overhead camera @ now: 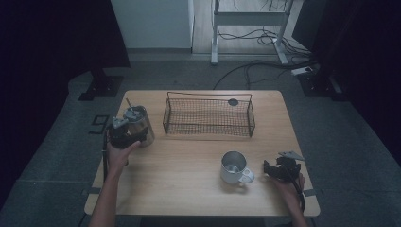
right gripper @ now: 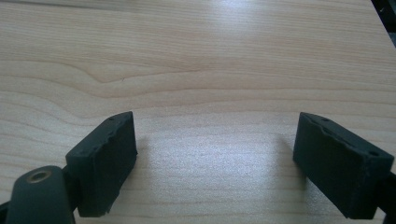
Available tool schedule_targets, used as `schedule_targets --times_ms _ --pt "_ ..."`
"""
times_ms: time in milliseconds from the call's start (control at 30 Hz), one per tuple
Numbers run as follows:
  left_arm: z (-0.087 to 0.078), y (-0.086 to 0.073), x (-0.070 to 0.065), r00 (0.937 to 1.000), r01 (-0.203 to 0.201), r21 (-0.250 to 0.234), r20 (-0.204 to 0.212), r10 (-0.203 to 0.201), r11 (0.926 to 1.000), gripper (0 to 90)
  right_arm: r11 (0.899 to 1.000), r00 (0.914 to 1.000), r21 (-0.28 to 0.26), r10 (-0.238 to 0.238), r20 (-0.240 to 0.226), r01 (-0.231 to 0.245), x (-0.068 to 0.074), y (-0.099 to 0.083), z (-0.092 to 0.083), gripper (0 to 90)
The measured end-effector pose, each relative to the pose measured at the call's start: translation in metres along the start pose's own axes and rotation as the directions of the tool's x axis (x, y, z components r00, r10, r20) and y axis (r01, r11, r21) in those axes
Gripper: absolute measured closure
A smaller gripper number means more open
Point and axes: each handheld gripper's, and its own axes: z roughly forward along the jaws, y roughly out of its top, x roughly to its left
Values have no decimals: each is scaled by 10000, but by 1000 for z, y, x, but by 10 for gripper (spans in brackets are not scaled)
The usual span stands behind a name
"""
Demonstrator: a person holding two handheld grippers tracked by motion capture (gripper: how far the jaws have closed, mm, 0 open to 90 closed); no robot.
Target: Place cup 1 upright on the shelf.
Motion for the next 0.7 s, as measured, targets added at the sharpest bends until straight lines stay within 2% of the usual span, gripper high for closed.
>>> schedule_targets --times_ms 167,367,700 --pt "6 -1 3 9999 86 73 -71 -85 9999 49 10000 10000 0 -2 0 2 0 0 0 132" --pt "12 -1 7 9998 214 -228 64 -213 9995 43 10000 10000 1 1 1 -1 0 0 0 132" --pt "19 9 3 9999 57 -155 -152 -59 9999 30 10000 10000 0 -2 0 2 0 0 0 132"
